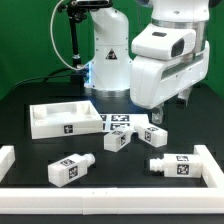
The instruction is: Assemble one leg
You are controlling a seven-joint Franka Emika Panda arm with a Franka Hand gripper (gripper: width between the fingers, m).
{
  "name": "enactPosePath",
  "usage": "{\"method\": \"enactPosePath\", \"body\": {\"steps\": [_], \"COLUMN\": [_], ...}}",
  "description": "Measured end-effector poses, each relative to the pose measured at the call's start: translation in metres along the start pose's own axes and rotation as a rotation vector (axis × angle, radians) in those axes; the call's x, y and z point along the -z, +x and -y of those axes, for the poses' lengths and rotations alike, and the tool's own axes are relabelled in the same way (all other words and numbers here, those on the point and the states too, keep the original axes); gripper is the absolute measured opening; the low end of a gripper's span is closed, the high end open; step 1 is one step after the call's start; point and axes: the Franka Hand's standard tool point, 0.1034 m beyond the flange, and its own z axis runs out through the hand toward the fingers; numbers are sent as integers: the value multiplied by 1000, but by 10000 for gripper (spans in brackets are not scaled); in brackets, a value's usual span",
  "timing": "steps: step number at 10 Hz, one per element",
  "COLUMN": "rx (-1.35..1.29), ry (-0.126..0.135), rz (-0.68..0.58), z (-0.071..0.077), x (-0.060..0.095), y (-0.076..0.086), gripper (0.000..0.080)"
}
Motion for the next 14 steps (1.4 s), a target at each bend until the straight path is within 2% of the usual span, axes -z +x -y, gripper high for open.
{"method": "enactPosePath", "body": {"steps": [5,6,8,10,13,14], "rx": [-1,28,76,215,185,195], "ry": [1,-1,4,2,5,-1], "rz": [1,-1,7,-2,1,-5], "z": [0,-3,-20,-40,-37,-39], "x": [0,0,-9,-12,-14,-14], "y": [0,-3,-26,-24,-24,-22], "gripper": [650,650,650,650,650,650]}}
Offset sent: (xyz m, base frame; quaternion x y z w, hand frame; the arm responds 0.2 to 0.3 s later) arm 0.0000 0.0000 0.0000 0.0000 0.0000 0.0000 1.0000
